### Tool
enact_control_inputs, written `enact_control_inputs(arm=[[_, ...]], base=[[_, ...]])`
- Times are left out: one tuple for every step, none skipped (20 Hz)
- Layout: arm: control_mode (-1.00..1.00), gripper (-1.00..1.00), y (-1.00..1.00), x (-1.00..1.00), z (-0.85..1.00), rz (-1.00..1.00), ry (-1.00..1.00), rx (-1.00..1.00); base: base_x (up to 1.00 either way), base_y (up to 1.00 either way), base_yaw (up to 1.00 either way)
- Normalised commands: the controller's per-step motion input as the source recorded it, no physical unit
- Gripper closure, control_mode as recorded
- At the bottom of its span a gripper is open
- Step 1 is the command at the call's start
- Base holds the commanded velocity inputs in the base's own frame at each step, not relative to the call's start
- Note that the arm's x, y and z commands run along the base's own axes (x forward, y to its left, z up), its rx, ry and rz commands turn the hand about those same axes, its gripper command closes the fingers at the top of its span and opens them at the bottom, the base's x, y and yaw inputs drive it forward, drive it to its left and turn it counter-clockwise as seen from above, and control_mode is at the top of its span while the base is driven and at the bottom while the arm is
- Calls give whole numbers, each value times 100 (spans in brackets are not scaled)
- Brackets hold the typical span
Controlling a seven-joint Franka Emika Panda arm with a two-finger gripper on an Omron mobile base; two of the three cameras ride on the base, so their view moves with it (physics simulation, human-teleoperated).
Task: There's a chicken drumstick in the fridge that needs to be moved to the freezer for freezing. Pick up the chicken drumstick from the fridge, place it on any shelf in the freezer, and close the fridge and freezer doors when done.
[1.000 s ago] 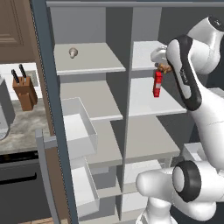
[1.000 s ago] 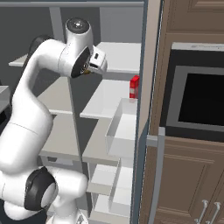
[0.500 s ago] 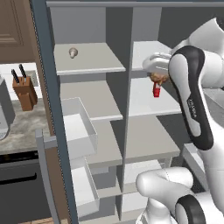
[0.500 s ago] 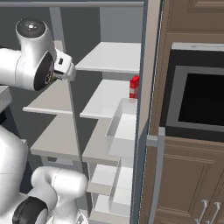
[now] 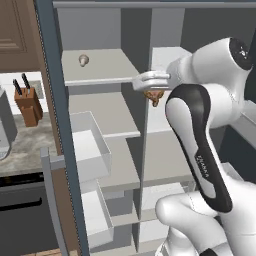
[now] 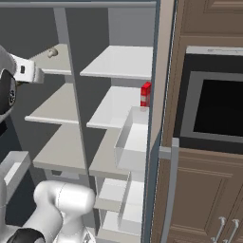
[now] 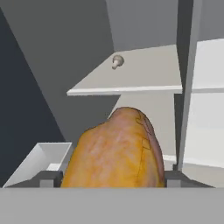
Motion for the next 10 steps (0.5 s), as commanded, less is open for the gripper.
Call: enact_control_inputs(arm=[[-100, 100, 51, 19, 24, 11, 0, -12], [-100, 100, 44, 20, 21, 10, 0, -13], [-100, 100, 20, 32, 18, 9, 0, -10], [-100, 100, 0, 30, 14, 9, 0, -8], [-100, 100, 0, 37, 12, 10, 2, -7], [-100, 100, 0, 39, 4, 12, 7, -6], [-100, 100, 0, 36, 6, 11, 5, -7], [-100, 100, 0, 33, 11, 9, 0, -10], [-100, 100, 3, 27, 7, 8, 0, -15], [-100, 100, 17, 24, 0, 11, 0, -21]], base=[[0, 0, 0], [0, 0, 0], [0, 0, 0], [0, 0, 0], [0, 0, 0], [0, 0, 0], [0, 0, 0], [0, 0, 0], [0, 0, 0], [0, 0, 0]])
